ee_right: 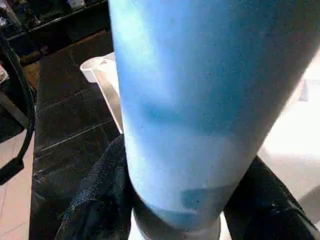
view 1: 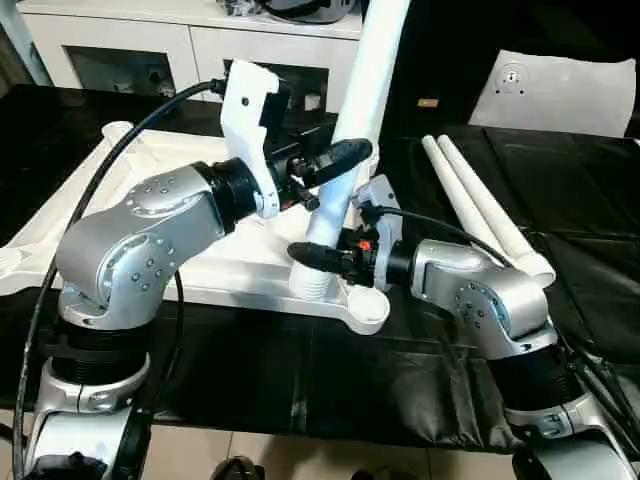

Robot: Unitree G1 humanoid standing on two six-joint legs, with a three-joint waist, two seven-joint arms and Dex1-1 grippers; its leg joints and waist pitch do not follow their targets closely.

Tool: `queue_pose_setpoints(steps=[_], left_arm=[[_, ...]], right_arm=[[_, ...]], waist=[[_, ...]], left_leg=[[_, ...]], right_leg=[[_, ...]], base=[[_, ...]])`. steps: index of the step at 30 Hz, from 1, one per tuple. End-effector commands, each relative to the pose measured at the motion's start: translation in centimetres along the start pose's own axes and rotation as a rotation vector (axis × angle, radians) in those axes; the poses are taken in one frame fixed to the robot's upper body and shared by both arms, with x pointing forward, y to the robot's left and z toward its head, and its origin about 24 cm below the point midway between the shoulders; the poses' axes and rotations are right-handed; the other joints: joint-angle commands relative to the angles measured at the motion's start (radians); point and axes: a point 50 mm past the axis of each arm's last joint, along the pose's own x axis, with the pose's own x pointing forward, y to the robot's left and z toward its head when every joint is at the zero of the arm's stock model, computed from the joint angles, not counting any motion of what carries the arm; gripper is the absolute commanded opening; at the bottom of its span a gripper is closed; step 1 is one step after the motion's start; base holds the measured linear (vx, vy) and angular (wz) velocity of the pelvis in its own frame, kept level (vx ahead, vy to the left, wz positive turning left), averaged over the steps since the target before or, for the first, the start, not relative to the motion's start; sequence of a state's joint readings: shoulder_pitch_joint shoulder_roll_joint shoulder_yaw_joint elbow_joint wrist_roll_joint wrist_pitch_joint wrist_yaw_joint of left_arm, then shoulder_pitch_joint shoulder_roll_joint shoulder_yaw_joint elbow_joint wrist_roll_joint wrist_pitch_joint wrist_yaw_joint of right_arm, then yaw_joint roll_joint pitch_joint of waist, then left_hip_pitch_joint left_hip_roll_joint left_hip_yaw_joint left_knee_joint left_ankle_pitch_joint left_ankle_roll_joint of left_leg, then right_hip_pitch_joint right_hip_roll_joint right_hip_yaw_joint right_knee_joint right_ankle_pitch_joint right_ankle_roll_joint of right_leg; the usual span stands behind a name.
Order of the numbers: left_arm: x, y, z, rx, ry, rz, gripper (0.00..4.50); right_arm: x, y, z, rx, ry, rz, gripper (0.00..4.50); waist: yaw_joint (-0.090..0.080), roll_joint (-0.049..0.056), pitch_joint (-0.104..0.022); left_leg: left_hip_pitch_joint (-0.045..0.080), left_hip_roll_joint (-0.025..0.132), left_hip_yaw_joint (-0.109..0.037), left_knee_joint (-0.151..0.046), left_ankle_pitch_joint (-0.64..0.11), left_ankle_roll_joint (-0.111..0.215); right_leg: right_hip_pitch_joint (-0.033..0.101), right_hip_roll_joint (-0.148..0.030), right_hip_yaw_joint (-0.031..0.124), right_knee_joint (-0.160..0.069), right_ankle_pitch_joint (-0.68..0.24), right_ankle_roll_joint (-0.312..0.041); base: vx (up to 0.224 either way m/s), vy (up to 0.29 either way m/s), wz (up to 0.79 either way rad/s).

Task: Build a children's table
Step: Pick table leg

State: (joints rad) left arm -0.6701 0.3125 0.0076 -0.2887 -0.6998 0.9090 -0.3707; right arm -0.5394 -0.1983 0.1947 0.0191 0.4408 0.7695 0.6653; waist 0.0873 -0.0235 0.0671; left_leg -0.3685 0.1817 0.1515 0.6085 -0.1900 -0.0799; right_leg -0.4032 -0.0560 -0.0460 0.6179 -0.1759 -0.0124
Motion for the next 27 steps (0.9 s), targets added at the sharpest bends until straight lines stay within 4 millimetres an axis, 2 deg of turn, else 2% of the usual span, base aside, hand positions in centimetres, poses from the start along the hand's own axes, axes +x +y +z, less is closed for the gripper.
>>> queue_pose_setpoints(steps=[1,2,4,7,11,12,13,14,15,17,18,19,20,21,23,24,26,27], left_arm=[[0.2,-0.8,1.1,-0.023,-0.051,-0.038,1.72],[0.3,-1.1,1.3,-0.029,-0.069,-0.064,2.07],[0.4,-2.2,1.7,-0.062,-0.104,-0.142,2.42],[0.5,-3.0,1.9,-0.108,-0.135,-0.201,2.54],[0.5,-3.4,1.6,-0.104,-0.133,-0.210,2.85],[0.5,-3.7,1.3,-0.087,-0.119,-0.232,2.89],[0.5,-4.0,1.1,-0.077,-0.108,-0.248,2.98],[0.5,-4.1,0.9,-0.071,-0.110,-0.253,3.14],[0.5,-4.1,0.9,-0.070,-0.111,-0.254,3.23],[0.4,-3.5,1.3,-0.083,-0.182,-0.213,3.28],[0.4,-3.2,1.6,-0.094,-0.221,-0.193,3.50],[0.2,-2.9,1.7,-0.102,-0.239,-0.181,3.50],[-0.3,-1.9,2.0,-0.128,-0.302,-0.138,3.56],[-0.3,-1.9,2.0,-0.128,-0.302,-0.138,3.56],[-0.6,-1.6,2.0,-0.123,-0.310,-0.119,3.56],[-1.6,-0.8,0.5,-0.055,-0.221,-0.094,3.56],[-2.2,-0.4,-0.7,0.014,-0.128,-0.091,3.56],[-2.7,-0.2,-2.4,0.097,-0.004,-0.097,3.56]], right_arm=[[-0.1,0.3,0.3,-0.017,-0.040,0.010,1.91],[-0.1,0.2,0.2,-0.022,-0.047,-0.005,1.90],[0.0,0.1,0.2,-0.029,-0.057,-0.027,1.90],[0.1,0.0,0.1,-0.009,-0.061,-0.054,1.90],[0.0,-0.2,0.1,-0.009,-0.079,-0.087,1.89],[-0.1,-0.2,0.1,0.004,-0.102,-0.098,1.89],[-0.2,-0.2,0.1,0.014,-0.119,-0.104,1.89],[-0.3,-0.1,0.2,0.021,-0.141,-0.110,1.89],[-0.3,-0.1,0.2,0.022,-0.145,-0.112,1.89],[-0.7,-0.2,0.4,0.036,-0.198,-0.149,1.89],[-0.9,-0.2,0.5,0.048,-0.209,-0.161,1.89],[-1.0,-0.4,0.4,0.048,-0.210,-0.183,1.89],[-1.6,-0.9,0.3,0.046,-0.210,-0.265,1.89],[-1.6,-0.9,0.3,0.046,-0.210,-0.265,1.89],[-2.0,-1.2,0.2,0.036,-0.205,-0.303,1.89],[-3.5,-2.0,-0.2,-0.021,-0.174,-0.390,1.89],[-4.2,-2.2,-0.4,-0.040,-0.163,-0.424,1.89],[-5.0,-2.4,-0.6,-0.050,-0.155,-0.456,1.89]], waist=[[-0.001,0.009,-0.076],[-0.002,0.007,-0.076],[-0.001,0.008,-0.077],[0.000,0.008,-0.077],[-0.002,0.009,-0.075],[0.000,0.023,-0.076],[-0.003,0.014,-0.076],[-0.002,0.028,-0.074],[-0.004,0.022,-0.075],[-0.005,0.025,-0.071],[-0.007,0.021,-0.072],[-0.007,0.020,-0.072],[-0.008,0.020,-0.068],[-0.008,0.019,-0.070],[-0.012,0.021,-0.067],[-0.015,0.023,-0.064],[-0.016,0.023,-0.064],[-0.022,0.028,-0.064]], left_leg=[[0.005,0.028,0.001,-0.068,-0.125,-0.047],[0.004,0.028,0.002,-0.068,-0.126,-0.044],[0.005,0.028,0.001,-0.068,-0.125,-0.043],[0.004,0.028,0.001,-0.067,-0.121,-0.047],[0.005,0.027,0.001,-0.069,-0.136,-0.040],[0.005,0.028,-0.001,-0.069,-0.138,-0.045],[0.006,0.028,-0.001,-0.070,-0.143,-0.043],[0.006,0.028,-0.002,-0.070,-0.147,-0.047],[0.007,0.029,-0.002,-0.071,-0.156,-0.048],[0.005,0.028,-0.002,-0.072,-0.162,-0.049],[0.004,0.026,-0.002,-0.072,-0.167,-0.050],[0.004,0.026,-0.002,-0.073,-0.167,-0.049],[0.003,0.025,-0.002,-0.073,-0.170,-0.050],[0.005,0.024,-0.002,-0.073,-0.173,-0.053],[0.005,0.023,-0.002,-0.075,-0.180,-0.054],[0.007,0.024,-0.003,-0.076,-0.184,-0.054],[0.005,0.025,-0.006,-0.081,-0.168,-0.048],[0.008,0.024,-0.004,-0.081,-0.165,-0.046]], right_leg=[[0.057,-0.064,0.041,-0.062,-0.194,-0.156],[0.058,-0.064,0.041,-0.064,-0.196,-0.155],[0.057,-0.064,0.041,-0.064,-0.201,-0.152],[0.058,-0.065,0.041,-0.062,-0.185,-0.171],[0.057,-0.063,0.040,-0.066,-0.211,-0.150],[0.056,-0.064,0.040,-0.065,-0.211,-0.148],[0.057,-0.062,0.040,-0.068,-0.213,-0.143],[0.054,-0.062,0.040,-0.066,-0.213,-0.145],[0.054,-0.061,0.039,-0.069,-0.213,-0.145],[0.053,-0.059,0.040,-0.069,-0.203,-0.147],[0.057,-0.059,0.040,-0.072,-0.210,-0.145],[0.058,-0.060,0.039,-0.073,-0.214,-0.143],[0.057,-0.059,0.041,-0.077,-0.229,-0.132],[0.059,-0.059,0.040,-0.076,-0.244,-0.120],[0.055,-0.056,0.040,-0.078,-0.257,-0.108],[0.052,-0.054,0.040,-0.078,-0.253,-0.103],[0.054,-0.054,0.041,-0.077,-0.250,-0.079],[0.049,-0.051,0.042,-0.076,-0.246,-0.072]], base=[[0.000,0.000,0.00],[0.000,0.000,0.00],[0.000,0.000,0.00],[0.000,0.000,0.00],[0.000,0.000,0.00],[0.000,0.000,0.00],[0.000,0.000,0.00],[0.000,0.000,0.00],[0.000,0.000,0.00],[0.000,0.000,0.00],[0.000,0.000,0.00],[0.000,0.000,0.00],[0.000,0.000,0.00],[0.000,0.000,0.00],[0.000,0.000,0.00],[0.000,0.000,0.00],[0.000,0.000,0.00],[0.000,0.000,0.00]])
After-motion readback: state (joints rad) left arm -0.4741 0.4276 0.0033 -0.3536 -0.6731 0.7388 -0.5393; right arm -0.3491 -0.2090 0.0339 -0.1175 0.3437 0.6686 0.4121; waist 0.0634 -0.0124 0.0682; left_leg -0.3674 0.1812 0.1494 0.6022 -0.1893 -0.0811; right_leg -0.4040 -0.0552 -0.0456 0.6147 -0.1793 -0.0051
